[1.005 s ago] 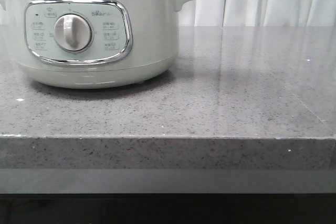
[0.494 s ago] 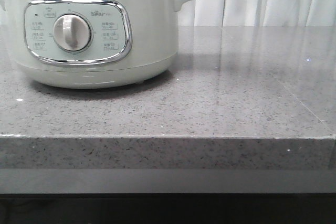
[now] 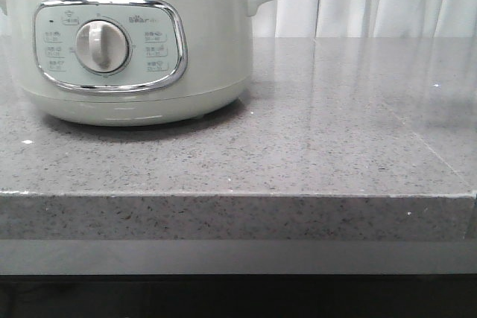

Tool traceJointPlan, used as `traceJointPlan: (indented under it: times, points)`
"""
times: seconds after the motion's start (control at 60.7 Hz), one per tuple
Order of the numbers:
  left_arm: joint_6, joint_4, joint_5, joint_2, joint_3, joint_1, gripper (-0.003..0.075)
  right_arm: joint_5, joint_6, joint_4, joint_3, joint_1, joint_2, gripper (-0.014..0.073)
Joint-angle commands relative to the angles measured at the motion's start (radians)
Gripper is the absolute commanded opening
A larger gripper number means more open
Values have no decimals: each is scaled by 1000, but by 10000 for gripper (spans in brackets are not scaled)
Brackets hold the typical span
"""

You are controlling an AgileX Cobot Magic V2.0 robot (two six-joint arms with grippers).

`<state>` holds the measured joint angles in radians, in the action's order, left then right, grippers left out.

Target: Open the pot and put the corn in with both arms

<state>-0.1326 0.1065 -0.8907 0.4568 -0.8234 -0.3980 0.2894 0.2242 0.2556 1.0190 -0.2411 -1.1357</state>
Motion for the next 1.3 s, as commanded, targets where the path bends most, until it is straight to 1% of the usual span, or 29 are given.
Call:
traceJointPlan:
  times: [0.0,0.132,0.247,0.412,0.577,0.807,0.956,1.071,1.285]
  points:
    - [7,22,179,74,-89,-7,60,-138,9,-7,-118,10,152,-69]
    - [3,22,179,209,-198,-7,60,-221,9,-7,-330,9,351,-69]
    - [3,22,175,344,-297,-7,60,-237,9,-7,-467,9,514,-69]
    - [3,29,171,531,-461,-7,60,-212,9,-7,-592,9,722,-69]
    - [3,29,144,734,-637,-7,60,-177,9,-7,-652,9,859,-69]
    - [3,29,52,999,-903,-7,60,-181,9,-7,-669,9,886,-69]
    - [3,29,-15,1119,-1045,-7,60,-188,9,-7,-669,9,886,-69]
    - [3,29,-43,1176,-1102,-7,60,-198,9,-7,-669,9,886,-69]
    - [12,29,-87,1195,-1105,-7,60,-202,9,-7,-669,9,886,-69]
